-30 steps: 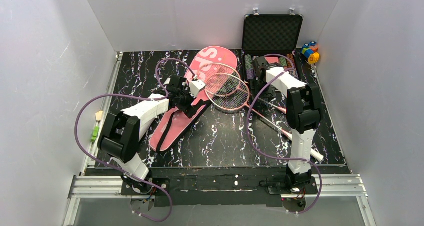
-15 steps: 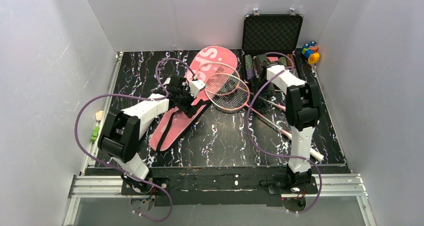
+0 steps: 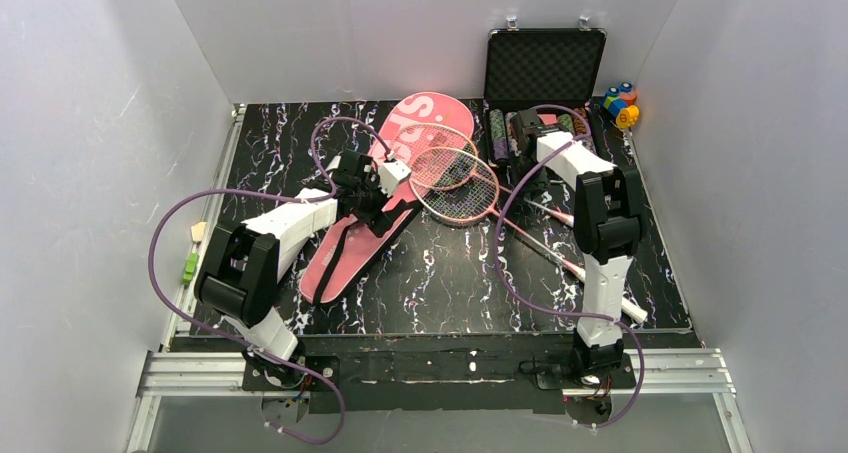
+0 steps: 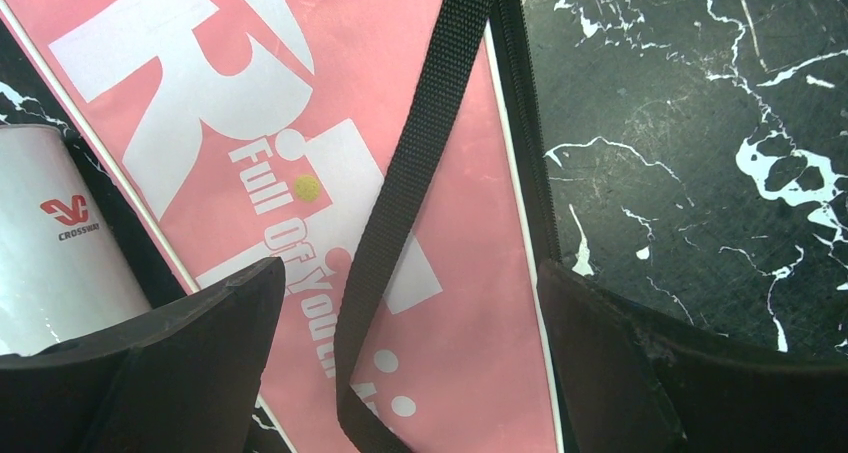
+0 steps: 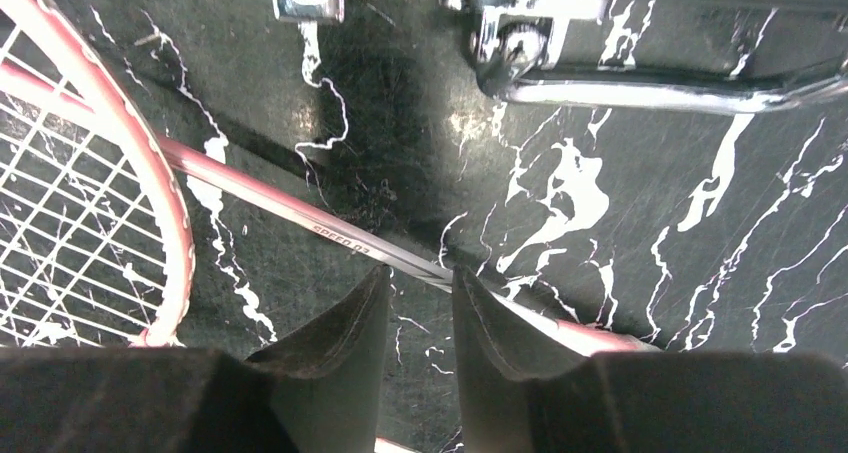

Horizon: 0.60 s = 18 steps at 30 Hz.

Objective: Pack up the badminton gear

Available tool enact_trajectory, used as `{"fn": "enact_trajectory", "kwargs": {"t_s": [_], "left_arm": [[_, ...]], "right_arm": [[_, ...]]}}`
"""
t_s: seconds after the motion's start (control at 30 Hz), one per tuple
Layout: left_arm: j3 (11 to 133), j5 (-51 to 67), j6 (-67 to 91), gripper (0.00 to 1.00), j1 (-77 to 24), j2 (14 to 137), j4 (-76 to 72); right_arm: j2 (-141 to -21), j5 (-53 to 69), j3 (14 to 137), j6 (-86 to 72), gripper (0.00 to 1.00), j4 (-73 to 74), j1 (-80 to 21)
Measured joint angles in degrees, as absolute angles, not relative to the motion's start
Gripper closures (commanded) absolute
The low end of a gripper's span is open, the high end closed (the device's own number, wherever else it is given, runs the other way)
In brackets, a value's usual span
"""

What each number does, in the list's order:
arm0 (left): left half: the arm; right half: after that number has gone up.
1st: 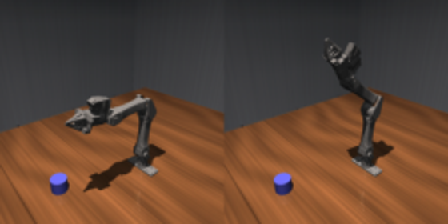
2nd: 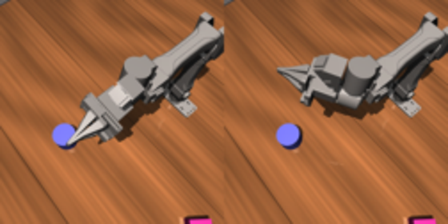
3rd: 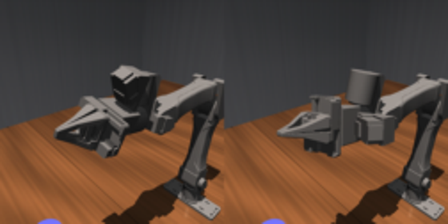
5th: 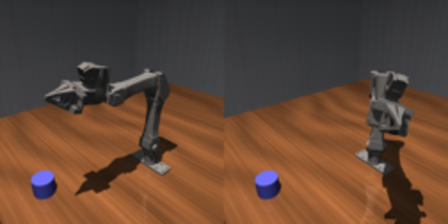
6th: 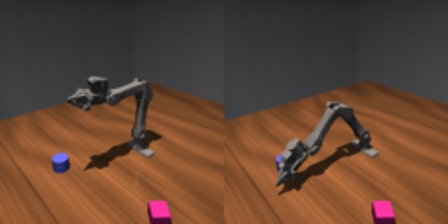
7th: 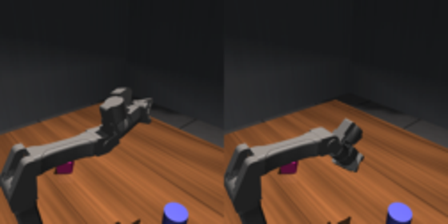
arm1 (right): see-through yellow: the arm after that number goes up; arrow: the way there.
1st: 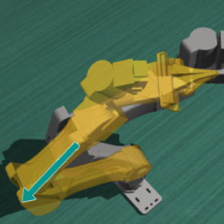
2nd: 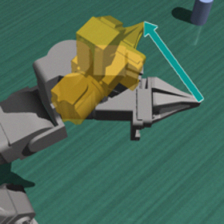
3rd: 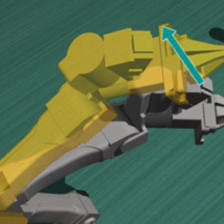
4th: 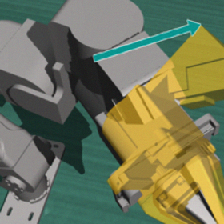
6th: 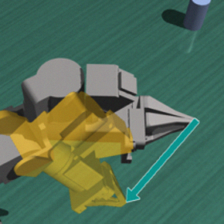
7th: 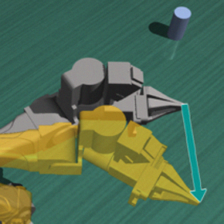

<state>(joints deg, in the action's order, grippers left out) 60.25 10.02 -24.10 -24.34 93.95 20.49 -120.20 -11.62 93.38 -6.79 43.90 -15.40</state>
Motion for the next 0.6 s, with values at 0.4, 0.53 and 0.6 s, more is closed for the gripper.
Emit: {"fn": "enact_trajectory", "kwargs": {"t_s": [0.4,0.53,0.6], "left_arm": [[58.43,9.82,-24.67,0.02,-24.34,93.1,20.47],[58.46,9.85,-24.64,0.02,-24.34,92.84,20.45],[58.43,9.85,-24.62,0.02,-24.34,92.82,20.45]], "right_arm": [[-112.25,-9.1,82.17,-12.01,0.72,41.76,-15.44],[-109.91,-8.21,79.9,-13.5,0.57,43.4,-15.51],[-109.78,-7.81,80.01,-13.8,0.51,44.14,-15.51]]}}
